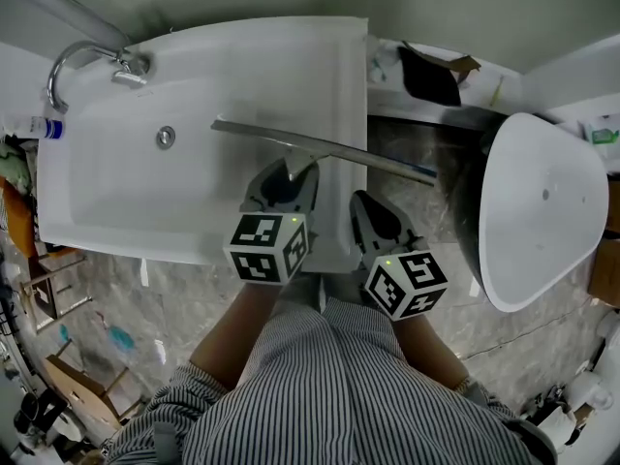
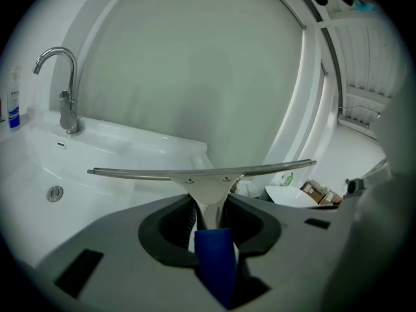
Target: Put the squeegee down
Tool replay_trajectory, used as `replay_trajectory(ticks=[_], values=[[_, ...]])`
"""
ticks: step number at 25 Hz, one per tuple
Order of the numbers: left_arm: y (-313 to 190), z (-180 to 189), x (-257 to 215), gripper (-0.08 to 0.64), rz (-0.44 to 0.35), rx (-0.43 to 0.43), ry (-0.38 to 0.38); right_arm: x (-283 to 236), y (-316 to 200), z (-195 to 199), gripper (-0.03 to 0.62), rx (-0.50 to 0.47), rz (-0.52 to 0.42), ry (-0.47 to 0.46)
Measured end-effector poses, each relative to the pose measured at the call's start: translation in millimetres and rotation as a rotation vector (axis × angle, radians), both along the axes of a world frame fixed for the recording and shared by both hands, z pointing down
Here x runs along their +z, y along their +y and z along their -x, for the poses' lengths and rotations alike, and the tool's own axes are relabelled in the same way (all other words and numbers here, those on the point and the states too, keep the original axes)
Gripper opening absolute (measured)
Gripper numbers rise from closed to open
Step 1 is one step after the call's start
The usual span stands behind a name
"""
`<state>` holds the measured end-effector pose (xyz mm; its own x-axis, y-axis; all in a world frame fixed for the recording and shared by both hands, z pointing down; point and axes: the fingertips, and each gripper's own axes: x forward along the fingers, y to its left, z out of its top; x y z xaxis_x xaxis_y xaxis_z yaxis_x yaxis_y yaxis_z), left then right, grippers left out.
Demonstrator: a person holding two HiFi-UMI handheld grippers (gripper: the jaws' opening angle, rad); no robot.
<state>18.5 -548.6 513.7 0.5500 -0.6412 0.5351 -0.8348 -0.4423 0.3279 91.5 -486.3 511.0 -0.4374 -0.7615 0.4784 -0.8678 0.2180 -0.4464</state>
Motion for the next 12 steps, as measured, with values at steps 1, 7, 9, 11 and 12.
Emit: replay_trajectory(ticks=[1, 7, 9, 11, 12], values=[[0.1, -1.0, 2.8, 0.127, 0.005, 0.005, -0.003, 2.0, 0.2, -0.3, 0.015, 0.001, 0.006, -0.004], [-1.4, -4.6, 18.8, 0.127, 0.041, 0.015, -0.019, 12.1, 3.6, 0.9, 0.016, 0.0, 0.036, -0.015], [-2.7, -5.8, 23.2, 0.127, 0.054, 0.015, -0.024, 15.0, 4.5, 3.0, 0.016, -0.005, 0.045, -0.017], [-4.4, -7.2, 27.3, 0.127, 0.064, 0.015, -0.029, 17.0, 4.7, 4.2, 0.015, -0.009, 0.051, -0.021], [-5.2, -7.8, 29.4, 0.127, 0.067, 0.015, -0.032, 17.9, 4.9, 4.4, 0.015, -0.01, 0.053, -0.023]])
